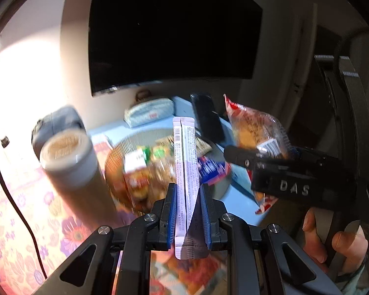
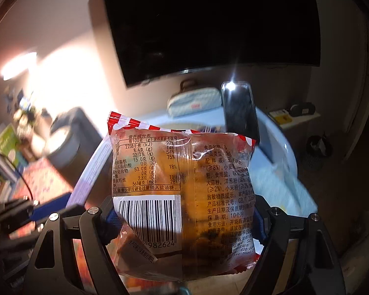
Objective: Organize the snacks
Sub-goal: 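Open both tools over the glass bowl to drop the snacks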
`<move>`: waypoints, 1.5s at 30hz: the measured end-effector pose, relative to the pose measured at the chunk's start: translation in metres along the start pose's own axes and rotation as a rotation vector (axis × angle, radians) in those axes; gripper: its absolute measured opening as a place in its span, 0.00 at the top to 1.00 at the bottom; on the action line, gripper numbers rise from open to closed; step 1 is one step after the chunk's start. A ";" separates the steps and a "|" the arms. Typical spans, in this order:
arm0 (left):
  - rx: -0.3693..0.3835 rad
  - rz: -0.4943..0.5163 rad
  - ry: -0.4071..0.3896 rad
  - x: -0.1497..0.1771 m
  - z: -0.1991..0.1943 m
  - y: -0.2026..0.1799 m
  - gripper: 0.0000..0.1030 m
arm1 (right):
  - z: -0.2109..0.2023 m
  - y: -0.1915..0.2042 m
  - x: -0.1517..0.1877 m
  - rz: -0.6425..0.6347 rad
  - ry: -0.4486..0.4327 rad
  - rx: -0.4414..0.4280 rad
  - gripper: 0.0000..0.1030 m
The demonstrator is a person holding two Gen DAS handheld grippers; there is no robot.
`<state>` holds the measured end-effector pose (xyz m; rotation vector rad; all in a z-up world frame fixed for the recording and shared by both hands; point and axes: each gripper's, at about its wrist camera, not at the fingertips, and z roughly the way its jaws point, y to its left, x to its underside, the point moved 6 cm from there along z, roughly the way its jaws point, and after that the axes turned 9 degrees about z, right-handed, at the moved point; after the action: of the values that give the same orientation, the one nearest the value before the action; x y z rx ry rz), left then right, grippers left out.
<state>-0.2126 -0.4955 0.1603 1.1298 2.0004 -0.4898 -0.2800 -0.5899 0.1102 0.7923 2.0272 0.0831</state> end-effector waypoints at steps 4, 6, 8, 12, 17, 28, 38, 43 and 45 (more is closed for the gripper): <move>-0.037 -0.057 0.015 -0.032 0.024 0.007 0.83 | 0.032 -0.007 -0.037 0.071 0.026 -0.065 0.21; -0.051 -0.082 0.025 -0.045 0.038 0.012 0.83 | 0.053 -0.009 -0.051 0.095 0.050 -0.079 0.21; -0.063 -0.092 0.041 -0.054 0.052 0.016 0.83 | 0.074 -0.010 -0.061 0.101 0.073 -0.071 0.21; -0.064 -0.098 0.066 -0.059 0.068 0.022 0.83 | 0.107 -0.009 -0.067 0.088 0.126 -0.077 0.21; -0.121 -0.112 0.065 -0.061 0.080 0.031 0.64 | 0.126 -0.011 -0.064 0.097 0.169 -0.098 0.18; -0.041 -0.090 -0.008 -0.060 0.059 0.026 0.25 | 0.119 -0.029 -0.061 0.194 0.209 -0.144 0.13; -0.032 -0.071 -0.175 -0.075 -0.006 0.031 0.24 | 0.116 -0.010 -0.102 0.213 0.111 -0.240 0.12; -0.074 -0.079 -0.269 -0.080 -0.052 0.043 0.24 | 0.100 0.000 -0.107 0.181 0.072 -0.273 0.12; -0.092 -0.078 -0.296 -0.080 -0.068 0.048 0.22 | 0.094 0.002 -0.106 0.177 0.065 -0.276 0.12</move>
<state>-0.1769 -0.4694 0.2669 0.8707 1.7932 -0.5639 -0.1672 -0.6711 0.1364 0.7971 1.9471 0.4846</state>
